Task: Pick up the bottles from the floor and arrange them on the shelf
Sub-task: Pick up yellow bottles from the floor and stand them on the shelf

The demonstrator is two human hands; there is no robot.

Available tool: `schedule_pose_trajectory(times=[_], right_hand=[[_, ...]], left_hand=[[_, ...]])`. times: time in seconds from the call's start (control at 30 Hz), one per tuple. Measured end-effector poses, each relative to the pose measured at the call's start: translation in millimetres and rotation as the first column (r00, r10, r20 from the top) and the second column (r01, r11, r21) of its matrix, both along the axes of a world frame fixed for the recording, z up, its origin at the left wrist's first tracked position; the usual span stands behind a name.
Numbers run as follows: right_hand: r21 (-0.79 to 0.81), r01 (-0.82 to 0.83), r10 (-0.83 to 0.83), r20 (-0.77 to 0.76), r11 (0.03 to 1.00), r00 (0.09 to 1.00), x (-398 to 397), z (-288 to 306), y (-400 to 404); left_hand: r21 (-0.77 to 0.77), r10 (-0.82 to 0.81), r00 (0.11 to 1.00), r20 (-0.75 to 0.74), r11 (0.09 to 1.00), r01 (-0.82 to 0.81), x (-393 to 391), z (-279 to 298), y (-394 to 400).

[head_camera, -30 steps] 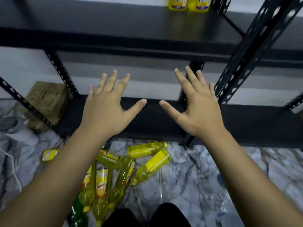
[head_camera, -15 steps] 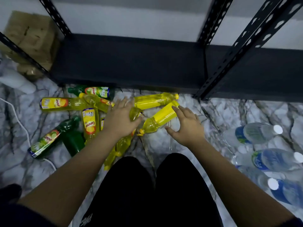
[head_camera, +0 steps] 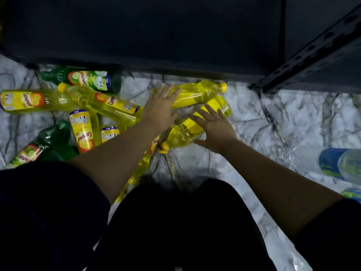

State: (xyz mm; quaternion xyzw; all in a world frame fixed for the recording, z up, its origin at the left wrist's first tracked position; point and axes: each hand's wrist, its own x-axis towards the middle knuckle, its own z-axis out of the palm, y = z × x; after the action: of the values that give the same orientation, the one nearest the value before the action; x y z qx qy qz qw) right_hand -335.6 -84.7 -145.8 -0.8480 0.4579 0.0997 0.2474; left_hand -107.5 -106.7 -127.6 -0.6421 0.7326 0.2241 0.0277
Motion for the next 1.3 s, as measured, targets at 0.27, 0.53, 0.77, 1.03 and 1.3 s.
schedule_pose_trajectory(times=[0.27, 0.53, 0.77, 1.03, 1.3], right_hand=[[-0.199, -0.092, 0.054, -0.185, 0.976, 0.981, 28, -28, 6], [-0.279, -0.017, 0.021, 0.010, 0.960, 1.000, -12, -29, 17], [-0.087, 0.385, -0.325, 0.385, 0.919, 0.864, -28, -2, 17], [0.234, 0.592, -0.584, 0.629, 0.771, 0.513, -13, 31, 36], [0.385, 0.642, -0.704, 0.612, 0.663, 0.360, -3, 28, 66]], left_hand=[[-0.029, -0.057, 0.996, 0.073, 0.998, 0.060, 14, -34, -15], [-0.159, -0.030, 0.996, -0.089, 0.987, 0.015, 21, -39, -23], [-0.055, 0.138, 0.945, -0.298, 0.985, -0.161, 16, -20, -23], [0.468, 0.429, 0.408, -0.806, 0.884, -0.005, -28, 110, 18], [0.319, 0.304, 0.589, -0.749, 0.944, -0.081, -44, 102, 37]])
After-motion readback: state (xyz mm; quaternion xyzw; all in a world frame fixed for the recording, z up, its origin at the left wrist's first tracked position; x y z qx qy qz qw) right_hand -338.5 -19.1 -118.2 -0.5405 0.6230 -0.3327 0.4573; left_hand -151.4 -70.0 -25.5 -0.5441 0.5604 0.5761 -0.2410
